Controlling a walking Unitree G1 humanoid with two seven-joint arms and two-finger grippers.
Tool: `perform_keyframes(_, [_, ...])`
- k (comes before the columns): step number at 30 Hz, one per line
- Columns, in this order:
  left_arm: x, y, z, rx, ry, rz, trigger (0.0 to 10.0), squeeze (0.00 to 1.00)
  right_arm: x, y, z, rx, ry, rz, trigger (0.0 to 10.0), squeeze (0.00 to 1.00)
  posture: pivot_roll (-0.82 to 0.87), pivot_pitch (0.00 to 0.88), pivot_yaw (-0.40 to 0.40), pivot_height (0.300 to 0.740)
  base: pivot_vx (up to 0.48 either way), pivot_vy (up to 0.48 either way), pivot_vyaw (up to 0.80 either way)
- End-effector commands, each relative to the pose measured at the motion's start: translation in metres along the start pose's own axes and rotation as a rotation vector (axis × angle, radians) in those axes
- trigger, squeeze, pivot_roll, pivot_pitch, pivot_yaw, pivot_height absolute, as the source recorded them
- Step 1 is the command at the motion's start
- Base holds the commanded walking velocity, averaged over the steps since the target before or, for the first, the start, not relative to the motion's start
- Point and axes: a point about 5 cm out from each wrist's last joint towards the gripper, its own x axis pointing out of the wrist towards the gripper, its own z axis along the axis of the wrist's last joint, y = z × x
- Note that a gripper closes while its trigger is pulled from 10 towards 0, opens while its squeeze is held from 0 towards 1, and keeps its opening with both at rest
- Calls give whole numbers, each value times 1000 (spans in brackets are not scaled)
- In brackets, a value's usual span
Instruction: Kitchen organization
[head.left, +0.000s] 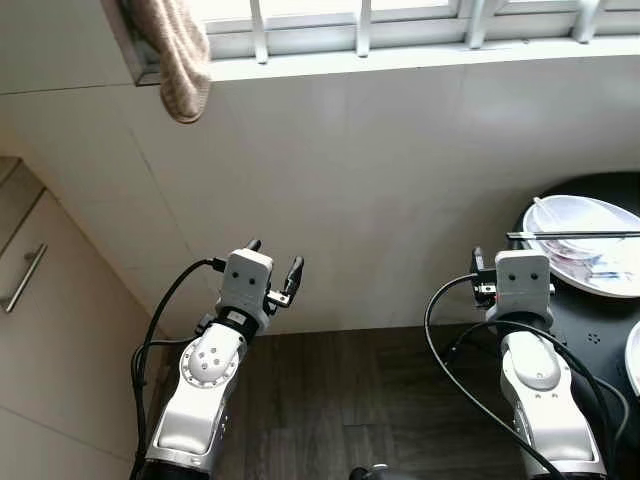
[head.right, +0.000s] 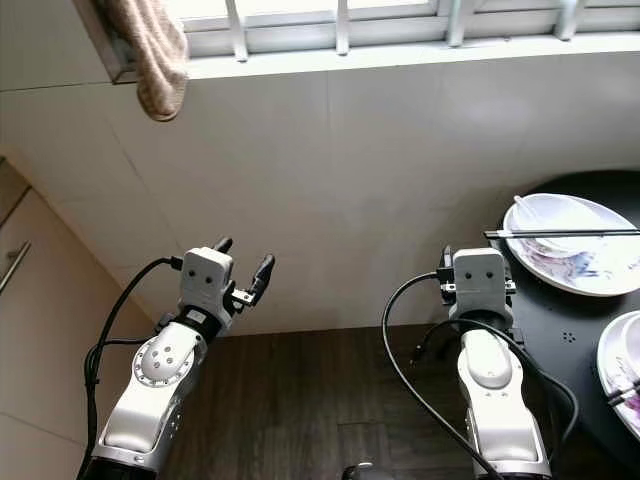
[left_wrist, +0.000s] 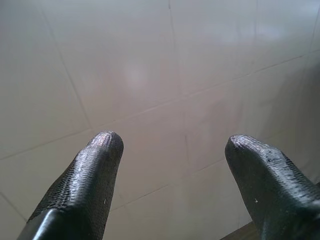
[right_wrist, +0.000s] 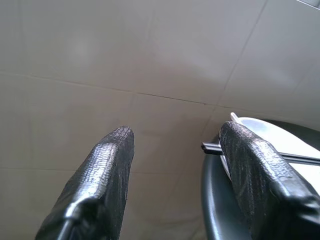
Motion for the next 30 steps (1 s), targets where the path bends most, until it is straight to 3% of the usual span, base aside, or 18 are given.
perform_keyframes(1, [-1, 1, -1, -2, 3, 0, 10000, 0, 0, 0, 2, -16, -15, 4, 10000, 0, -126, 39, 32, 740, 0, 0, 0])
perform_keyframes(9, [-1, 1, -1, -8, 0, 1, 10000, 0, 1, 0, 2, -19, -14, 5, 10000, 0, -129, 38, 32, 740, -289, 0, 0])
perform_keyframes(30, [0, 1, -1, -15, 0, -1, 10000, 0, 0, 0, 1, -21, -11, 8, 10000, 0, -125, 35, 31, 740, 0, 0, 0])
